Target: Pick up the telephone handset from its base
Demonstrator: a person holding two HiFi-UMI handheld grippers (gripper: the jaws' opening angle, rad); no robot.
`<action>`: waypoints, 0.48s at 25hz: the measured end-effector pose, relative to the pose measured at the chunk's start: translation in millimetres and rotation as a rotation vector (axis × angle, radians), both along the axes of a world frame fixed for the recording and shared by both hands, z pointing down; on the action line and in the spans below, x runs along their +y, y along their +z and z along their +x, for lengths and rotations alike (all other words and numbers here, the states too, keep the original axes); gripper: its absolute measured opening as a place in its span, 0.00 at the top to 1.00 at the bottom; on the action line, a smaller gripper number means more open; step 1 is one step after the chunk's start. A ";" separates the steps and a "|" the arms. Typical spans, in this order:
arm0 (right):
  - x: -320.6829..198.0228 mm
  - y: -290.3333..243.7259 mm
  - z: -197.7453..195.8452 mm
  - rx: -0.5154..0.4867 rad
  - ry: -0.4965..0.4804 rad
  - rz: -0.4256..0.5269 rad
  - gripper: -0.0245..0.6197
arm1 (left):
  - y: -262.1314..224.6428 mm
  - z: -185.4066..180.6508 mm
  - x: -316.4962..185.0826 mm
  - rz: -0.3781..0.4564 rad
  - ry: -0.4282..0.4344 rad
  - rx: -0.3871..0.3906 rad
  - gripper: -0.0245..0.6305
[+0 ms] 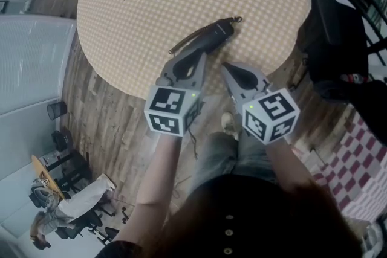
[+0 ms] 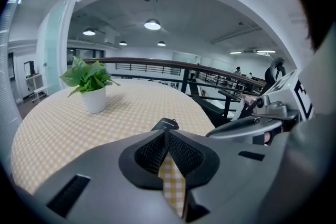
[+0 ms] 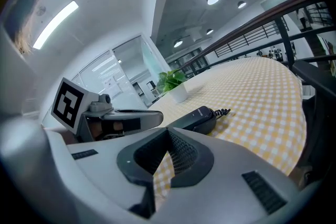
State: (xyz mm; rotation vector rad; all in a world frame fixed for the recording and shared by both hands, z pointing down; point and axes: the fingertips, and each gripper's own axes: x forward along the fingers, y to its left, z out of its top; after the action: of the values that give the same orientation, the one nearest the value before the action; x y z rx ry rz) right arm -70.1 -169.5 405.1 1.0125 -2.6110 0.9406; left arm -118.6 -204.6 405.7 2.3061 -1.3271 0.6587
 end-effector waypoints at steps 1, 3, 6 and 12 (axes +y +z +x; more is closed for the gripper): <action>0.3 2.5 -0.1 -0.002 0.001 -0.009 0.95 | 0.6 -0.8 -2.3 0.003 -0.001 -0.007 0.94; 1.1 6.8 -0.5 -0.004 0.000 -0.024 0.95 | 2.6 -2.0 -6.2 0.002 0.000 -0.022 0.90; 1.8 10.7 -0.6 -0.001 -0.004 -0.035 0.95 | 4.9 -1.6 -11.6 0.001 0.010 -0.038 0.84; 0.1 16.2 3.3 0.000 0.006 -0.049 0.95 | 9.6 3.1 -19.8 -0.007 0.063 -0.076 0.72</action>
State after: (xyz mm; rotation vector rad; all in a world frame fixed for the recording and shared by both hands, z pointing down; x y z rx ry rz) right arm -66.8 -169.5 421.3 1.0087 -2.5736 1.0004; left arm -115.5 -224.4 415.4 2.3473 -1.2872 0.7778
